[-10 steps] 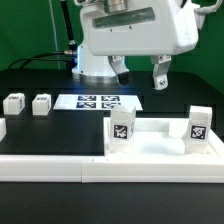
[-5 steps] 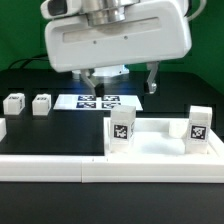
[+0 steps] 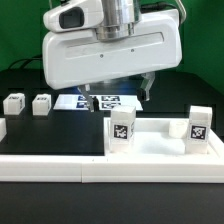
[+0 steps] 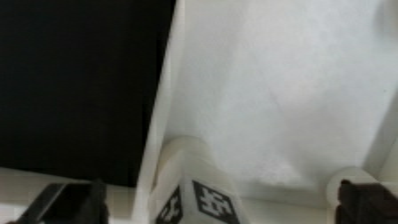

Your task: Assemble square table

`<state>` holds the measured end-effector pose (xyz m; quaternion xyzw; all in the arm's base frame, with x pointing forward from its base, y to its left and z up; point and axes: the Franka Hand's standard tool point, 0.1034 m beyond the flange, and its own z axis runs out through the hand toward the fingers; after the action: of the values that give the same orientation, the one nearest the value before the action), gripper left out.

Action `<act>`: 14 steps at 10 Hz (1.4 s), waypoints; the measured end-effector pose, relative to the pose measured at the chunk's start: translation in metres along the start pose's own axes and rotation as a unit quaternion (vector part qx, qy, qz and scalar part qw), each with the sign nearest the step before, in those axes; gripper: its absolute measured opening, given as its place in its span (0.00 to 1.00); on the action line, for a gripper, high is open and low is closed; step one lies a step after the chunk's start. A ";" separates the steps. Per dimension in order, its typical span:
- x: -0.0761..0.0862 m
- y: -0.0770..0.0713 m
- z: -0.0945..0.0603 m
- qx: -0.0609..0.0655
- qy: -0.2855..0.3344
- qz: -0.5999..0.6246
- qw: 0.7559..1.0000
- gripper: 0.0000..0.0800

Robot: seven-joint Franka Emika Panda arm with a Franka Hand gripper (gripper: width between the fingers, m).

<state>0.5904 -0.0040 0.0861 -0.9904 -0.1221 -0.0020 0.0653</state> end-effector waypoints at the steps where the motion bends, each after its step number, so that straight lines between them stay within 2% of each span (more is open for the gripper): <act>1: -0.001 0.000 0.001 0.000 -0.001 0.004 1.000 0.81; 2: -0.007 -0.001 0.011 -0.009 -0.004 0.045 0.999 0.81; 4: -0.017 -0.006 0.035 -0.015 -0.018 0.102 0.994 0.81; 6: -0.023 0.001 0.055 -0.025 -0.022 0.107 0.994 0.81; 8: -0.027 0.011 0.064 -0.032 -0.021 0.111 0.993 0.81; 11: -0.027 0.013 0.066 -0.034 -0.020 0.113 0.993 0.81; 12: -0.027 0.013 0.066 -0.034 -0.020 0.113 0.993 0.64; 13: -0.027 0.013 0.066 -0.034 -0.020 0.113 0.993 0.64; 14: -0.028 0.014 0.066 -0.034 -0.020 0.114 0.993 0.47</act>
Offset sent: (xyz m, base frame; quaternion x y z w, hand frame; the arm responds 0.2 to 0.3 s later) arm -0.0174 0.0088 -0.0410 -0.0366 -0.0303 0.1264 0.9908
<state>0.5661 -0.0151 0.0188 -0.9993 -0.0099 0.0215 0.0291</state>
